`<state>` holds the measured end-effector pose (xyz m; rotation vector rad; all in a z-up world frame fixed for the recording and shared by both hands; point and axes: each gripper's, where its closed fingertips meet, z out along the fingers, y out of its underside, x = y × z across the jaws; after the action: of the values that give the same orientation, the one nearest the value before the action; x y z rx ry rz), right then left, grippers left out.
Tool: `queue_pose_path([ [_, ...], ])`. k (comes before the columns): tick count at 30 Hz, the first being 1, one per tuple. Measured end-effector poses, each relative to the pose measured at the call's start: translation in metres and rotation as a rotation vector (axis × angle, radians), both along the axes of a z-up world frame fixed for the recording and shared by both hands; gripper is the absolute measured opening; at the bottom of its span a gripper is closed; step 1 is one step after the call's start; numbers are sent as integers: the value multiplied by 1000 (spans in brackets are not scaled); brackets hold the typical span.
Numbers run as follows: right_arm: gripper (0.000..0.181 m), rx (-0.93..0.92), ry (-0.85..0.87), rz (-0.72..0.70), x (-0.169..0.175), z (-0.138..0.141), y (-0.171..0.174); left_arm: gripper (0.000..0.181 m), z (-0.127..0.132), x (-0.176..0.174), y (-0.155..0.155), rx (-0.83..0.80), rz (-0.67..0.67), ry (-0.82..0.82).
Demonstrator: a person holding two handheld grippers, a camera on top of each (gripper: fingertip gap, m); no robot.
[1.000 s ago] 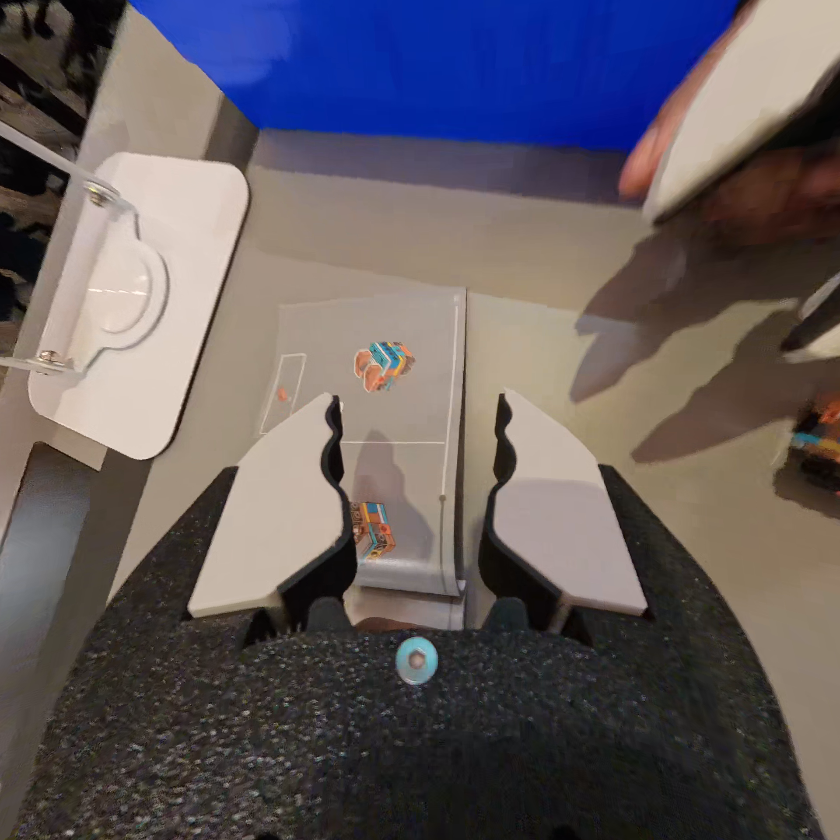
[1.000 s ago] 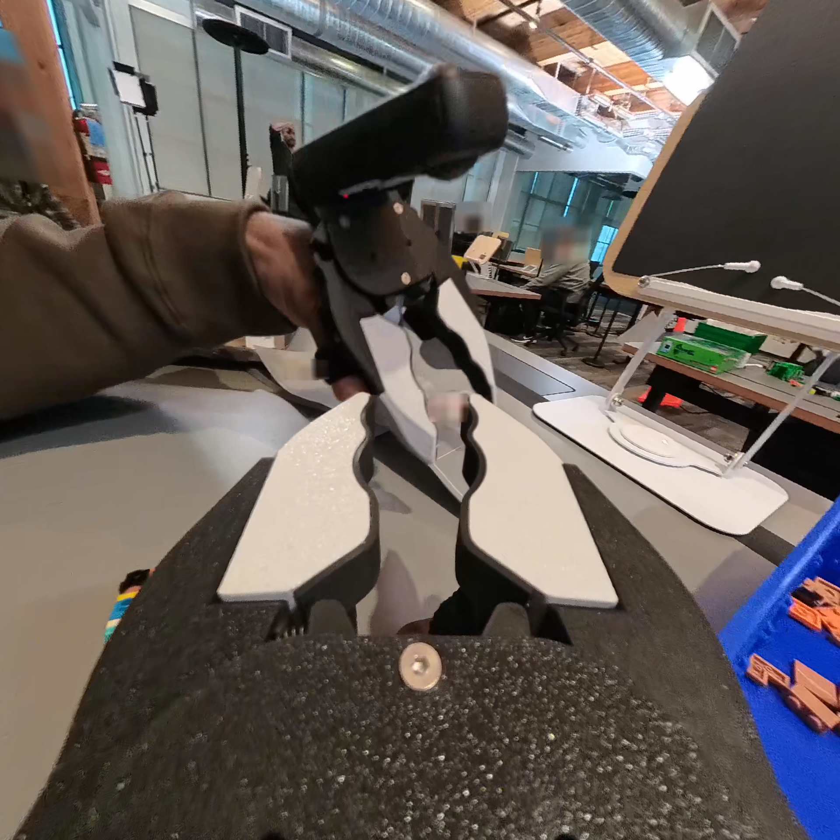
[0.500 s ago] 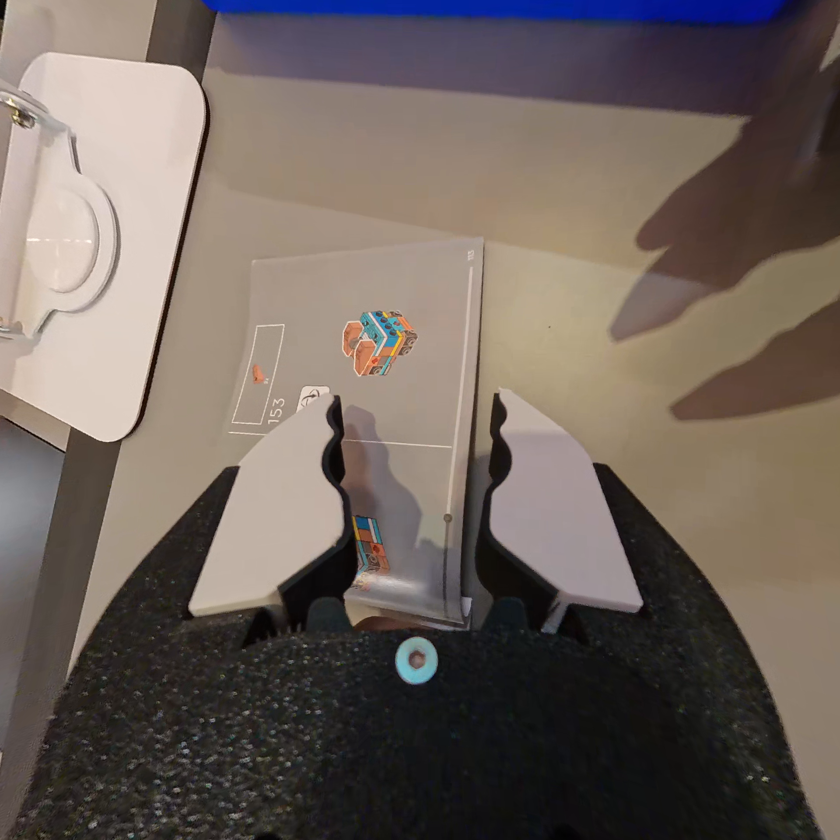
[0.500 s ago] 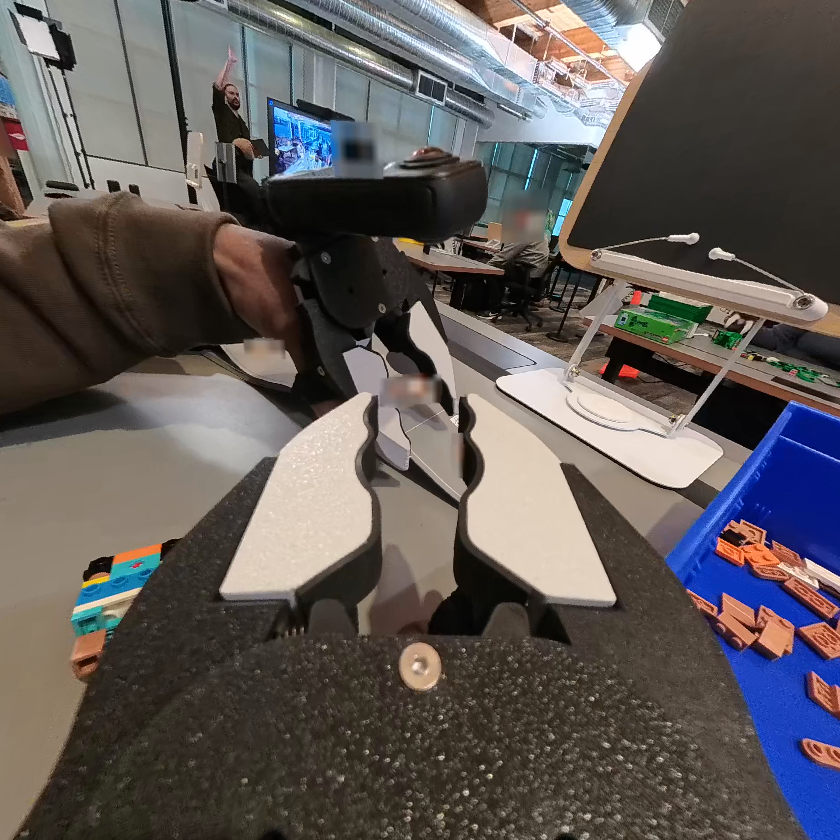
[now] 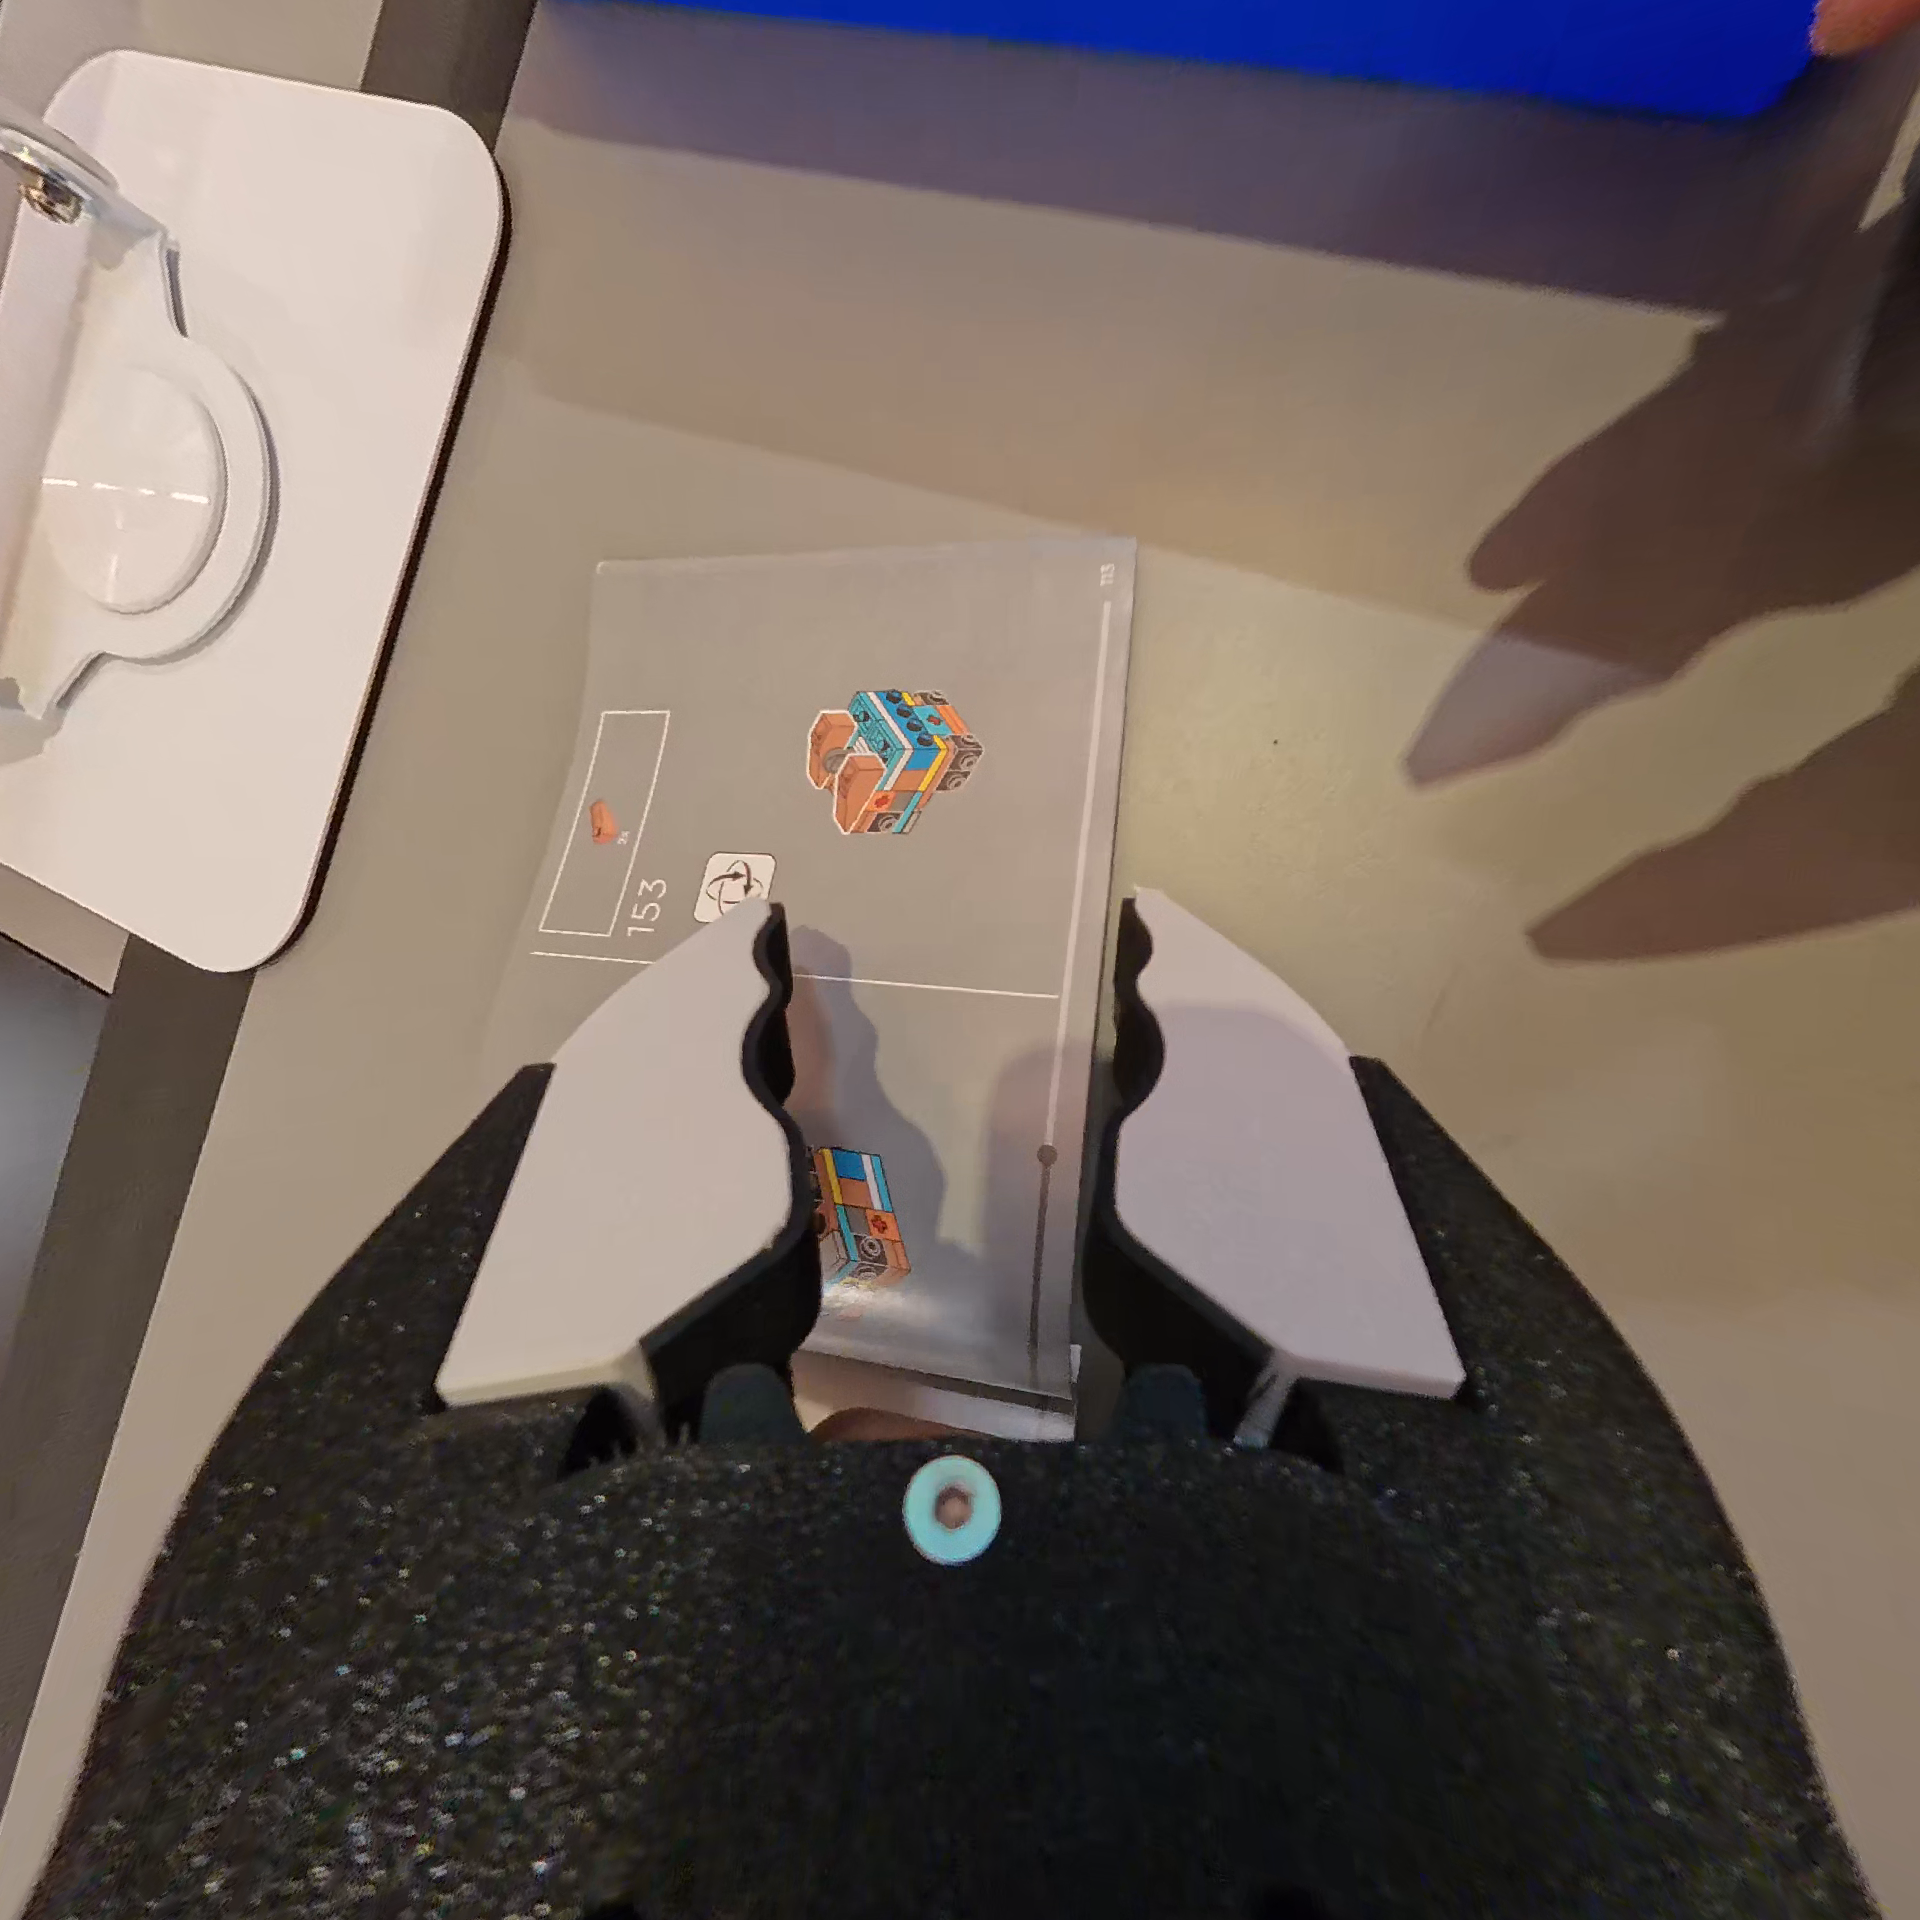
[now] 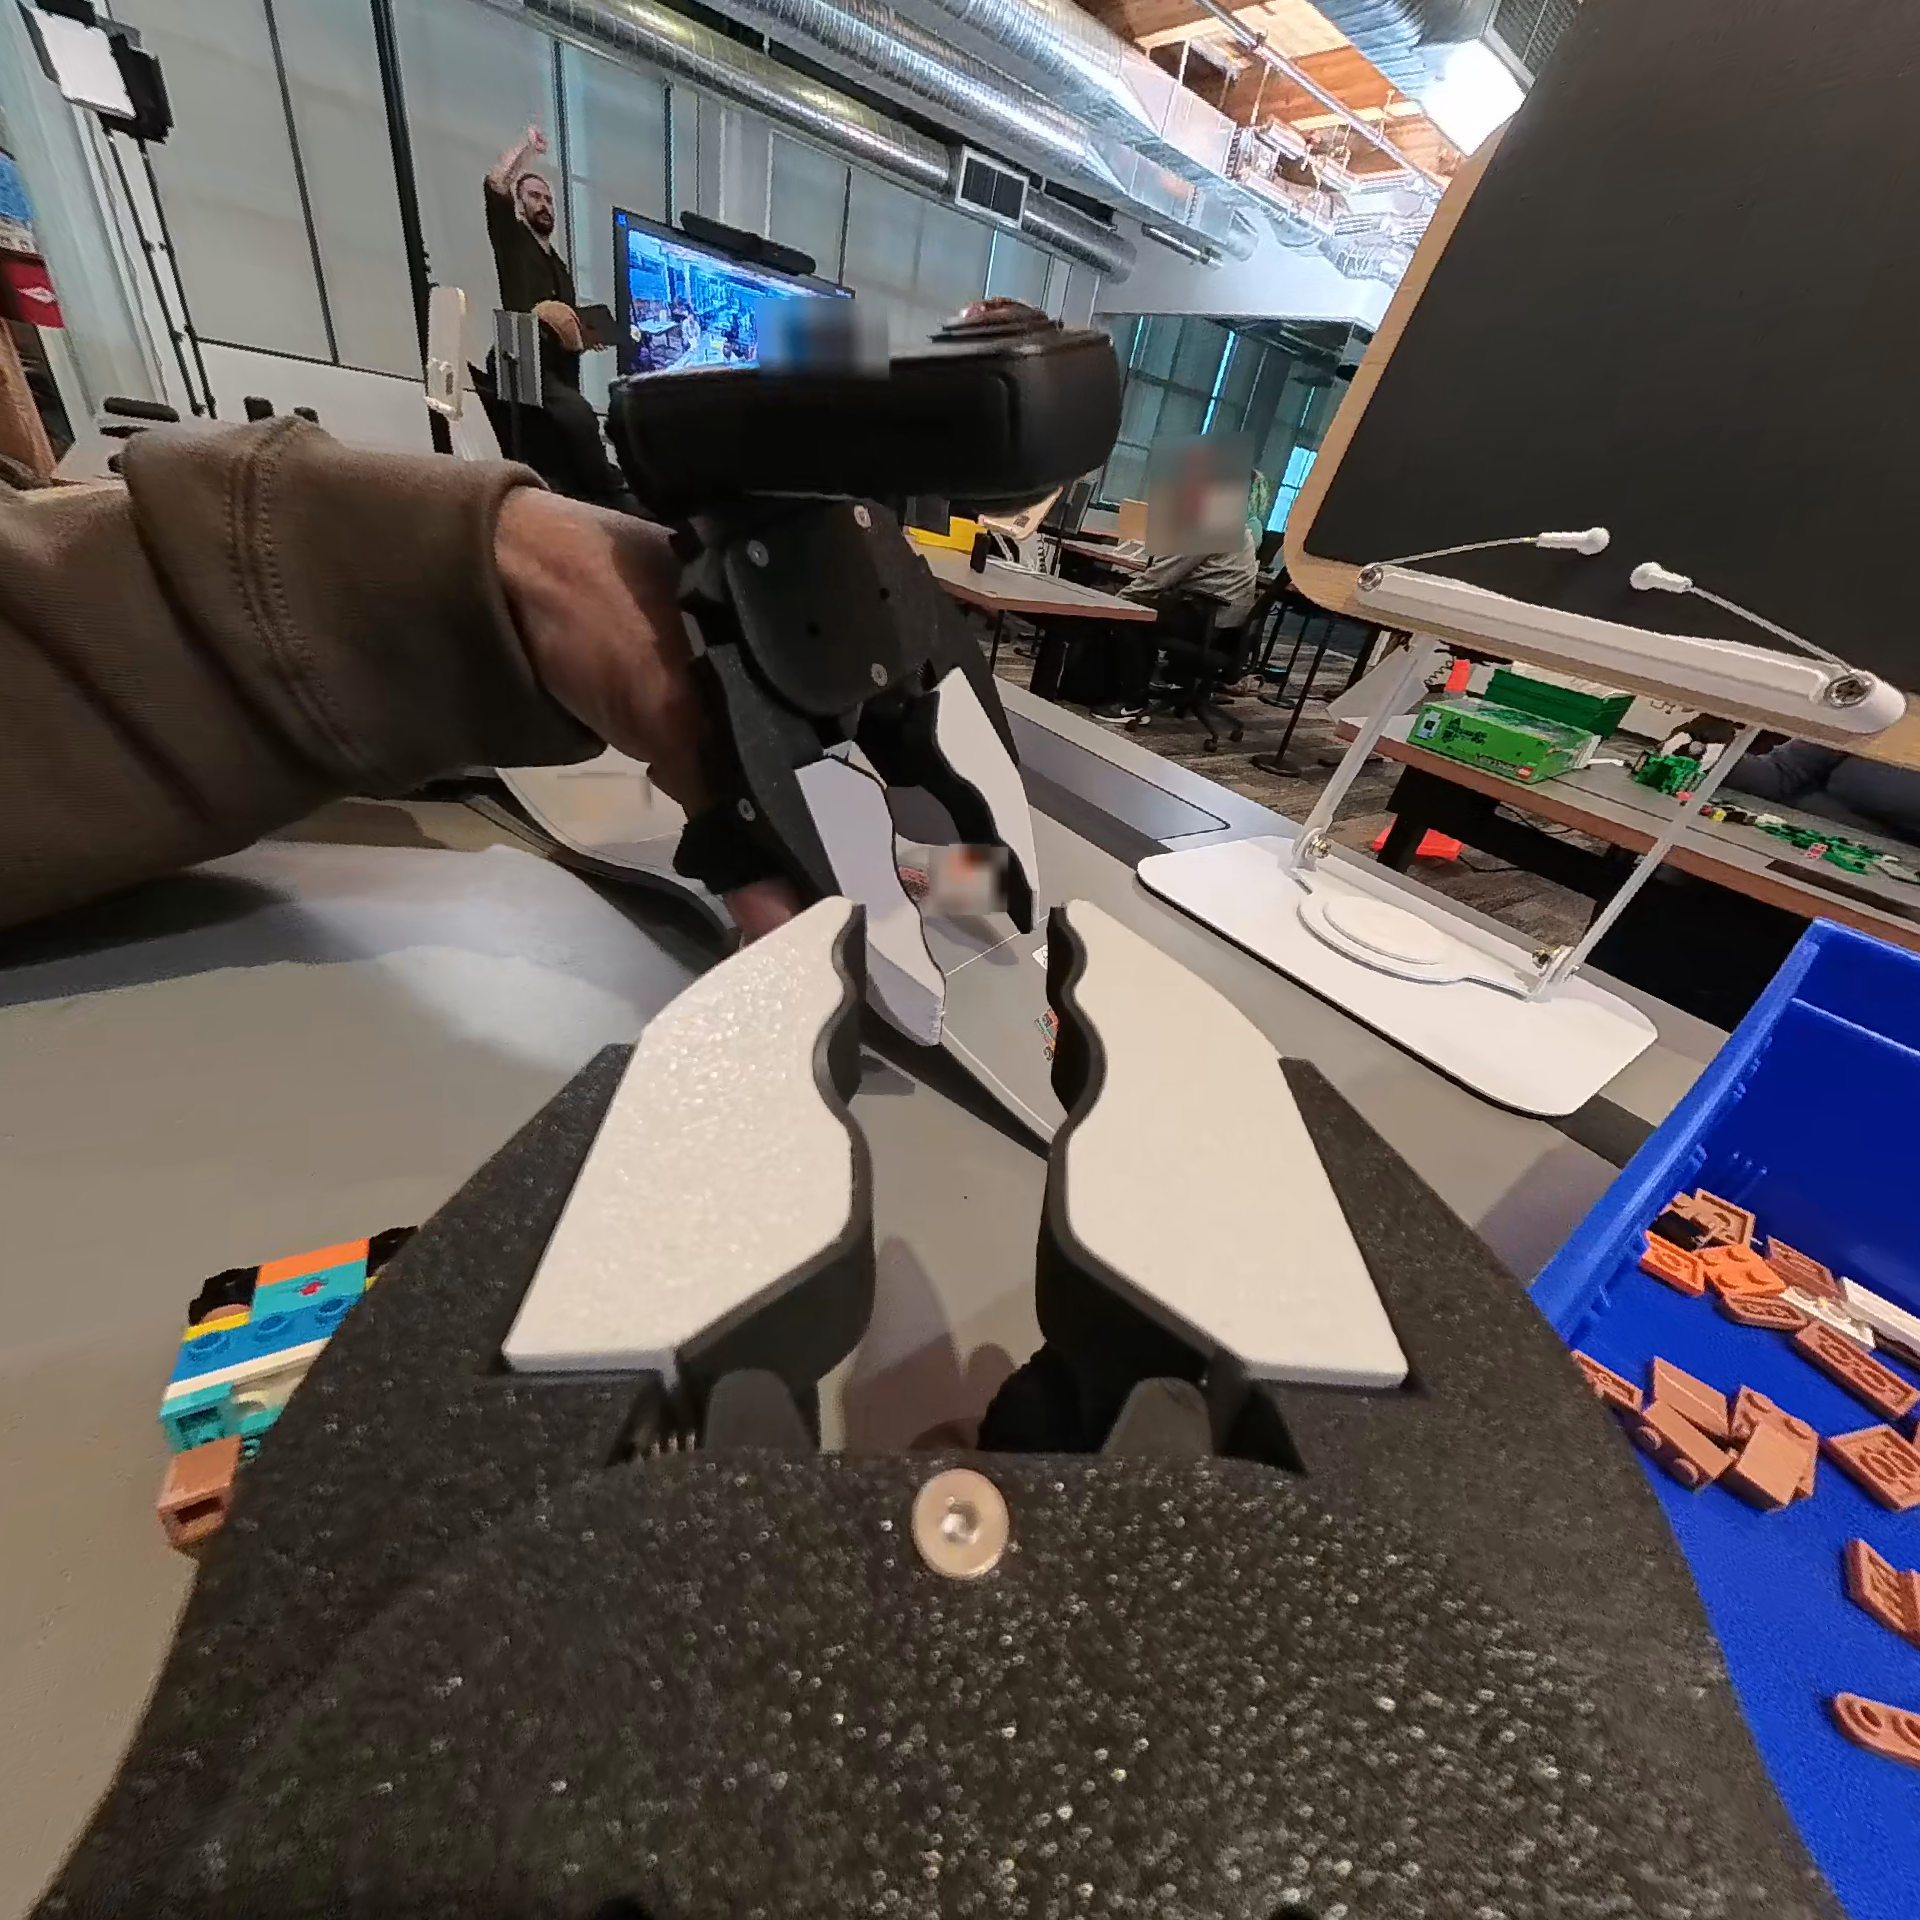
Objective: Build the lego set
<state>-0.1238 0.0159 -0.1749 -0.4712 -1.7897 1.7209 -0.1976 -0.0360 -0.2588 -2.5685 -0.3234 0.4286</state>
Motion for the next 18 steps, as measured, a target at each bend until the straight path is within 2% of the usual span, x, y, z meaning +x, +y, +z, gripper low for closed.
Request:
queue_pose_path([
  [18, 32, 5, 5, 4, 1, 0, -1, 59, -1, -3, -3, 0, 18, -12],
])
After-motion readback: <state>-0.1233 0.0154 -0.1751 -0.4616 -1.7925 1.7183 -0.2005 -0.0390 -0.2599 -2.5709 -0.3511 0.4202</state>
